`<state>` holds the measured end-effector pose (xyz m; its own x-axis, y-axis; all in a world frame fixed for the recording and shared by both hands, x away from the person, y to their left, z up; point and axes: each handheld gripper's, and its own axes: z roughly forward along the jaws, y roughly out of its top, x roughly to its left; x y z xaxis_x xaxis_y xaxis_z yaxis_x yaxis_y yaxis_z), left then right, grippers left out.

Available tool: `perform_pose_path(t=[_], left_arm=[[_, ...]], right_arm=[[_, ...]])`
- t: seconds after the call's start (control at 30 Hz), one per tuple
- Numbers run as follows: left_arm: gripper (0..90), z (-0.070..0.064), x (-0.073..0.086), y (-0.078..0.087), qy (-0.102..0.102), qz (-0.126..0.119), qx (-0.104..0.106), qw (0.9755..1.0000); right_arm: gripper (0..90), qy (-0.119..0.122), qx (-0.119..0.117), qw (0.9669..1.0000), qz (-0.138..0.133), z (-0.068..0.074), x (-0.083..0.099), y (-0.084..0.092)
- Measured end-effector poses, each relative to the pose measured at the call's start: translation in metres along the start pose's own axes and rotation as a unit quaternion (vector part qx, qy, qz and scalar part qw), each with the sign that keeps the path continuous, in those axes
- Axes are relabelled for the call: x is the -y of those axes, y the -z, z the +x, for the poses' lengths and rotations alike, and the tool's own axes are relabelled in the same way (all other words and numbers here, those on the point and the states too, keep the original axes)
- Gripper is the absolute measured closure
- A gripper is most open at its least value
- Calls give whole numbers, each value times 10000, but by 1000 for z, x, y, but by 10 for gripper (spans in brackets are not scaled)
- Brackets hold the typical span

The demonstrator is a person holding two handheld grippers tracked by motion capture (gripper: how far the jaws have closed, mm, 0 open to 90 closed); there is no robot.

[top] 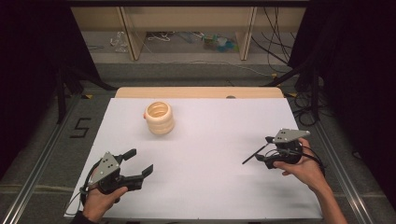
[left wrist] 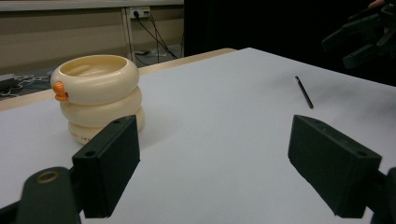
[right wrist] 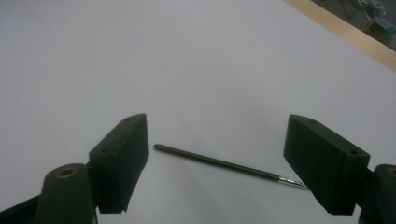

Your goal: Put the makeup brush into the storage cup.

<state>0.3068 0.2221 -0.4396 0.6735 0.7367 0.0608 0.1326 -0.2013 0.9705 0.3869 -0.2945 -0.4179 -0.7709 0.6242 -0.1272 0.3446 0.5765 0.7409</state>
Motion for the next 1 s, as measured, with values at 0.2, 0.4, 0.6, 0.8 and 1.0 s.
perform_pose_path(t=[0.2, 0.4, 0.6, 0.8, 1.0], left_arm=[[166, 11, -4, 0, -764, -11, -71, 9971], [166, 11, -4, 0, -760, -9, -65, 9971], [167, -2, 1, -1, 127, 5, 13, 9999], [167, -2, 1, -1, 113, 29, 12, 9999], [167, 11, -3, -2, -792, 51, -38, 9968]], right_arm=[[246, 121, 32, 9996, 256, -7, -5, -7], [229, 218, -31, 9984, 514, -14, -8, -18], [207, 335, -220, 9961, 780, -23, -12, -24], [207, 370, -257, 9940, 996, -30, -14, -31], [219, 584, -447, 9897, 1230, -34, -14, -41]])
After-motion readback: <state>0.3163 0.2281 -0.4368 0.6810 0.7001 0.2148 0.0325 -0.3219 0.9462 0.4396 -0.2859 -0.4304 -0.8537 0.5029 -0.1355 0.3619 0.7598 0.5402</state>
